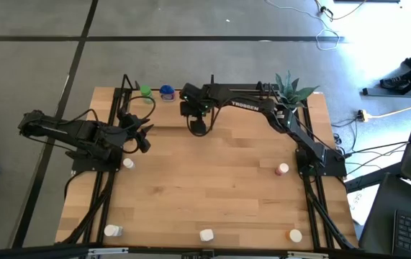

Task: Pick and place medicine bottles onto shelf by color
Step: Put the white pill bottle on the shelf

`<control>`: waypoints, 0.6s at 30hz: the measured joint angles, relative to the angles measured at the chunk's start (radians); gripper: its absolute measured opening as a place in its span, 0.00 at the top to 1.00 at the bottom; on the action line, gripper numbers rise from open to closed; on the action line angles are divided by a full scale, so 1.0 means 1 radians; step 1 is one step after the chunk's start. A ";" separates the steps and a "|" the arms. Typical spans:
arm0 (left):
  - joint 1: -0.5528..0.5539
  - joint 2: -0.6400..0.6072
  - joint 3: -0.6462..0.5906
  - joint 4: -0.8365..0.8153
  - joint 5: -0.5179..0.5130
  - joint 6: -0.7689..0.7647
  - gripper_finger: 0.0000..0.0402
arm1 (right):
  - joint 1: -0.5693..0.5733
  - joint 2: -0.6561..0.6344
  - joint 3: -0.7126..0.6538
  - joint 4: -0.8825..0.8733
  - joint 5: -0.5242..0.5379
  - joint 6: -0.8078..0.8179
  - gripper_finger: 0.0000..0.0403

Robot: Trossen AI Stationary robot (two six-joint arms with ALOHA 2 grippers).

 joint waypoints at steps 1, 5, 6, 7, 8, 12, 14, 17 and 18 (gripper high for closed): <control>0.000 0.000 0.000 0.000 0.000 0.000 0.72 | 0.000 0.000 0.000 0.000 0.000 0.000 0.26; 0.000 0.000 0.000 0.000 0.000 0.000 0.72 | 0.000 0.000 0.000 0.001 0.000 -0.005 0.26; 0.000 0.000 0.000 0.000 0.000 0.000 0.72 | 0.000 0.000 0.000 0.003 0.000 -0.007 0.26; 0.000 0.000 0.000 0.000 0.000 0.000 0.72 | 0.000 0.000 0.000 0.008 0.000 -0.010 0.26; 0.000 0.000 0.000 0.000 0.000 0.000 0.72 | 0.000 0.000 0.000 0.016 0.000 -0.012 0.26; 0.000 0.000 0.000 0.000 0.000 0.000 0.72 | -0.001 0.000 0.000 0.034 0.000 -0.012 0.26; 0.000 0.000 0.000 0.000 0.000 0.000 0.72 | -0.001 0.000 0.000 0.038 0.000 -0.012 0.26; 0.000 0.000 0.000 0.000 0.000 0.000 0.72 | -0.001 -0.001 0.000 0.036 0.000 -0.012 0.26; 0.000 0.000 0.000 0.000 0.000 0.000 0.72 | -0.001 -0.001 0.000 0.032 0.000 -0.012 0.27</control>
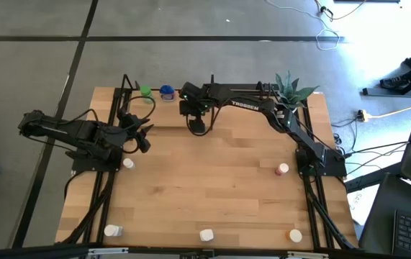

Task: Pick and place medicine bottles onto shelf by color
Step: Put the white pill bottle on the shelf, then put the pink pill bottle on the shelf

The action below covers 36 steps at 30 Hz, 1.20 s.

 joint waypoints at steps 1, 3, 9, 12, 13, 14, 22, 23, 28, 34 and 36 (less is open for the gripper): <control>0.000 0.000 0.000 0.000 0.000 0.000 0.72 | 0.000 0.000 0.000 -0.003 0.000 -0.006 0.27; 0.000 0.000 0.000 0.000 0.000 0.000 0.72 | 0.000 -0.001 0.014 -0.025 0.000 -0.010 0.27; 0.000 0.000 0.000 0.000 0.000 0.000 0.72 | 0.014 -0.060 0.038 -0.061 0.002 -0.010 0.27; 0.000 0.000 0.000 0.000 0.000 0.000 0.72 | 0.023 -0.098 0.040 -0.085 0.001 -0.009 0.27; 0.000 0.000 0.000 0.000 0.000 0.000 0.72 | 0.027 -0.112 0.040 -0.086 0.000 -0.009 0.27; 0.000 0.000 0.000 0.000 0.000 0.000 0.72 | 0.031 -0.127 0.040 -0.086 0.001 -0.009 0.27; 0.000 0.000 0.000 0.000 0.000 0.000 0.72 | 0.070 -0.250 0.040 -0.117 0.002 -0.007 0.27; 0.000 0.000 0.000 0.001 0.000 0.000 0.72 | 0.077 -0.268 0.040 -0.122 0.002 -0.007 0.27; 0.000 0.000 0.000 0.000 0.000 0.000 0.72 | 0.111 -0.334 0.041 -0.181 0.000 -0.006 0.27; 0.000 0.000 0.000 0.001 0.000 0.000 0.72 | 0.154 -0.409 0.041 -0.247 0.002 0.080 0.27; 0.000 0.000 0.000 0.001 0.000 0.000 0.72 | 0.169 -0.426 0.041 -0.252 0.000 0.138 0.27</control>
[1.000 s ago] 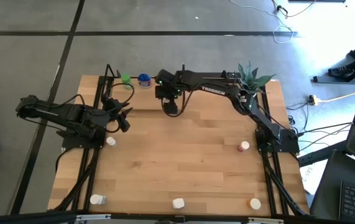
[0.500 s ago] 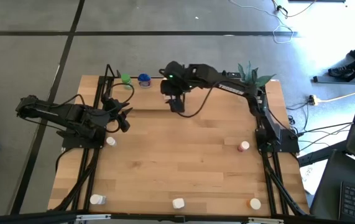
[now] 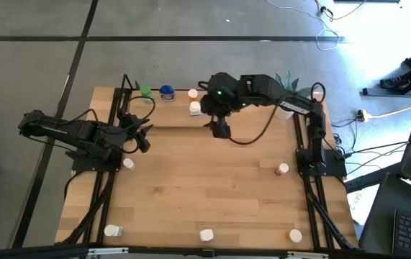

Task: Pick and place medicine bottles onto shelf by color
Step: Put the pink pill bottle on the shelf

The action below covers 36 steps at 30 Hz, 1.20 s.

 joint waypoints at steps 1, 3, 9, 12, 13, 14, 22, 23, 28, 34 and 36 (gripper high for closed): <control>0.000 0.000 0.000 0.000 0.000 0.000 0.72 | 0.007 -0.006 0.000 -0.010 0.000 0.026 0.27; 0.000 0.000 0.000 0.000 0.000 0.000 0.72 | 0.022 -0.025 0.000 -0.026 0.000 0.079 0.27; 0.000 0.000 0.000 0.000 0.010 0.000 0.72 | 0.068 -0.045 0.000 -0.201 0.000 0.305 0.27; 0.000 0.000 0.000 0.000 0.035 0.000 0.72 | 0.094 -0.048 -0.002 -0.291 0.000 0.379 0.27; 0.000 0.000 0.000 0.000 0.041 -0.001 0.72 | 0.103 -0.050 -0.008 -0.298 0.000 0.385 0.27; 0.000 0.000 0.000 0.000 0.046 0.000 0.72 | 0.113 -0.050 -0.012 -0.305 0.001 0.396 0.27; 0.000 0.000 0.000 0.000 0.112 0.000 0.72 | 0.151 -0.051 -0.014 -0.318 0.069 0.442 0.27; 0.000 0.000 0.000 -0.001 0.128 -0.001 0.72 | 0.151 -0.056 -0.014 -0.318 0.073 0.447 0.27; 0.000 0.000 0.000 -0.006 0.181 -0.001 0.72 | 0.148 -0.097 -0.014 -0.316 0.092 0.455 0.27; 0.000 0.000 0.000 -0.008 0.185 -0.001 0.72 | 0.148 -0.180 -0.039 -0.314 0.202 0.490 0.27; 0.000 0.000 0.000 -0.009 0.185 -0.001 0.72 | 0.148 -0.216 -0.082 -0.314 0.211 0.531 0.27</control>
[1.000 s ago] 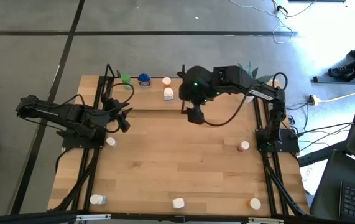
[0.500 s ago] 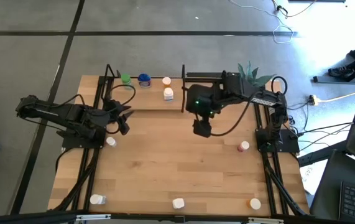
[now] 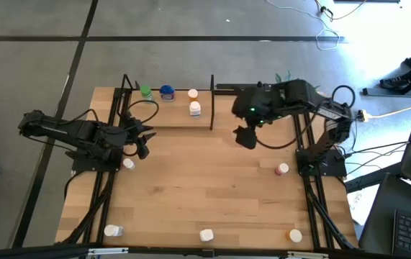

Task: Pick and place medicine bottles onto shelf by color
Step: Put the pink pill bottle on the shelf

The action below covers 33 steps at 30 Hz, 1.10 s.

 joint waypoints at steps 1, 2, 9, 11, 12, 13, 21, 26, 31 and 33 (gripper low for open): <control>0.000 0.000 0.000 0.000 0.000 0.000 0.72 | 0.000 -0.018 -0.029 -0.001 0.001 0.018 0.26; 0.000 0.000 0.000 0.000 0.000 0.000 0.72 | 0.002 -0.040 -0.064 0.000 0.001 0.042 0.26; 0.000 0.000 0.000 0.000 0.000 0.000 0.72 | 0.011 -0.221 -0.418 0.003 -0.001 0.321 0.26; 0.000 0.000 0.000 0.000 0.000 0.000 0.72 | 0.010 -0.271 -0.516 0.002 -0.001 0.460 0.26; 0.000 0.000 0.000 0.000 0.000 0.000 0.72 | 0.010 -0.293 -0.560 0.003 -0.001 0.538 0.26; 0.000 0.000 0.000 0.000 0.000 0.000 0.72 | 0.010 -0.312 -0.600 0.003 -0.001 0.611 0.26; 0.000 0.000 0.000 0.000 -0.007 0.000 0.72 | 0.036 -0.370 -0.816 0.009 -0.053 0.731 0.26; 0.000 0.000 0.000 0.000 -0.008 0.000 0.72 | 0.048 -0.369 -0.930 0.013 -0.107 0.715 0.26; 0.000 0.000 0.000 0.000 -0.030 0.000 0.72 | 0.044 -0.369 -1.030 0.014 -0.178 0.797 0.27; 0.000 0.000 0.000 0.000 -0.047 0.000 0.72 | 0.043 -0.369 -1.074 0.019 -0.215 0.807 0.27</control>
